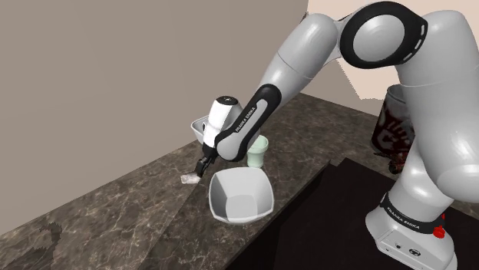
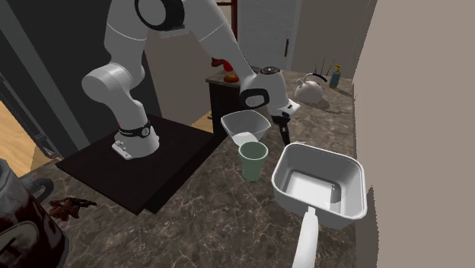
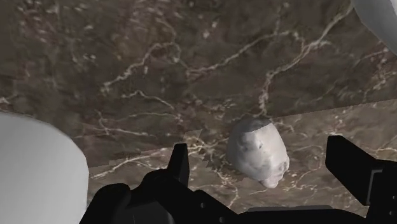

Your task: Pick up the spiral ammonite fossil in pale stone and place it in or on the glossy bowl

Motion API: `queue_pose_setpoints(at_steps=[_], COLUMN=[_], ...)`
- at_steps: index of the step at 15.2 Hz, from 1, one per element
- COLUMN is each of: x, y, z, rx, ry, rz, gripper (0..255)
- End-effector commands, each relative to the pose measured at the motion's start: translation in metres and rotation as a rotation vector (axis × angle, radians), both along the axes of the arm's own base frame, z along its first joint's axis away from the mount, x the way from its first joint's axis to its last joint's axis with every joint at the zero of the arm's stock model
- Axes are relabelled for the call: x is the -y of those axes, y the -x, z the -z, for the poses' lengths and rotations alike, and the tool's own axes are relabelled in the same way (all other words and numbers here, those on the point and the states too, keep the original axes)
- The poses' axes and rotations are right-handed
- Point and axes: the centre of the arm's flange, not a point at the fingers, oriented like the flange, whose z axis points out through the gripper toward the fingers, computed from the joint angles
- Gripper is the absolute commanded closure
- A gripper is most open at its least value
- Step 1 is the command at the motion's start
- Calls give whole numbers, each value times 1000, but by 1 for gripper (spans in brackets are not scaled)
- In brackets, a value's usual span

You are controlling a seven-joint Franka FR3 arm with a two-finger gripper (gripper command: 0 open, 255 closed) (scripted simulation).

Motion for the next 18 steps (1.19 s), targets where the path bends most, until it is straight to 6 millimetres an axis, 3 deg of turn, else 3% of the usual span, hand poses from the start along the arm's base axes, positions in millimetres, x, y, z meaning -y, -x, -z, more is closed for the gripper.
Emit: queue_pose_setpoints(at_steps=[1, 3, 11, 12, 18], x=[-2, -4, -4, -4, -4], y=[-4, -6, -6, -6, -6], z=[10, 18, 18, 18, 18], rx=[1, 1, 1, 1, 1], ry=[0, 0, 0, 0, 0], rz=[0, 0, 0, 0, 0], gripper=[0, 0, 0, 255, 255])
